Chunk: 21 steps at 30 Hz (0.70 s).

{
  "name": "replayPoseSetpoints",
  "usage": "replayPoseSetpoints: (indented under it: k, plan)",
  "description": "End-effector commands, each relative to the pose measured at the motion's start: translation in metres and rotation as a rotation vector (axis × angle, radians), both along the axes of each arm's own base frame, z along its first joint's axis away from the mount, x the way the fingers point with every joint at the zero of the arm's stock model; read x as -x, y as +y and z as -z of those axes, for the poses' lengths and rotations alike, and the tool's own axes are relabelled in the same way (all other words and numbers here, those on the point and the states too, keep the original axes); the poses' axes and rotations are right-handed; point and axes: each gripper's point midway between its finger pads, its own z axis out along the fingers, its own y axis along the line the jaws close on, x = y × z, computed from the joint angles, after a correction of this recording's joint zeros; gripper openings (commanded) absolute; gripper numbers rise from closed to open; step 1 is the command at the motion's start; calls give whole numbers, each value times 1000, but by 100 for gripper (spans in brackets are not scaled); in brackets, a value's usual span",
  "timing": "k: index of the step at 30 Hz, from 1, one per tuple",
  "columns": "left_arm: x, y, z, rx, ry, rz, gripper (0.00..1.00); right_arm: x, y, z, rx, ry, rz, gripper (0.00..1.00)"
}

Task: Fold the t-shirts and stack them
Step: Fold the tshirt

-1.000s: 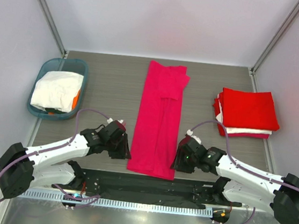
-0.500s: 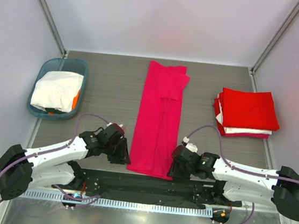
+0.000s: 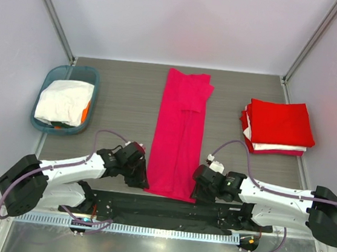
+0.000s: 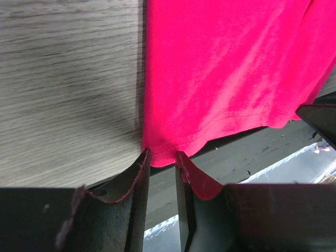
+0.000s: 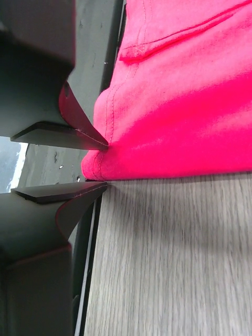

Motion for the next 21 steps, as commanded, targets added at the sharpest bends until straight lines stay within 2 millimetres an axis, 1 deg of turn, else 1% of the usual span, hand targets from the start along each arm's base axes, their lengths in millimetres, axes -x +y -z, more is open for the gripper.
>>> replayPoseSetpoints:
  k: [1,3,6,8,9,12,14,15,16,17,18,21]
  plan:
    - [1,-9,-1,29,-6,13,26,-8,-10,0,41,-47,35,36]
    - [-1,-4,1,-3,-19,-4,27,-8,-10,1,38,-49,35,36]
    - [-2,2,1,-29,-36,-22,32,-9,-9,1,31,-52,37,36]
    - [-4,4,-1,-36,-52,-31,36,-9,-9,1,28,-54,39,36]
    - [-4,7,-3,-42,-57,-37,42,-9,-10,2,29,-53,40,37]
    - [-8,14,-4,-67,-81,-53,48,-8,-11,5,32,-51,40,38]
    - [-9,13,-4,-65,-87,-59,48,-8,-9,5,24,-50,40,36]
    - [-9,11,-3,-54,-87,-56,45,-7,-11,7,29,-47,41,36]
    - [-8,9,-1,-53,-77,-51,43,-8,-9,7,23,-48,44,33]
    - [-7,8,0,-50,-65,-50,42,-8,-9,7,22,-47,43,33]
    - [-8,5,0,-40,-63,-51,37,-6,-10,8,23,-41,43,33]
    - [-8,3,4,-24,-61,-61,31,-6,-8,8,9,-38,41,30]
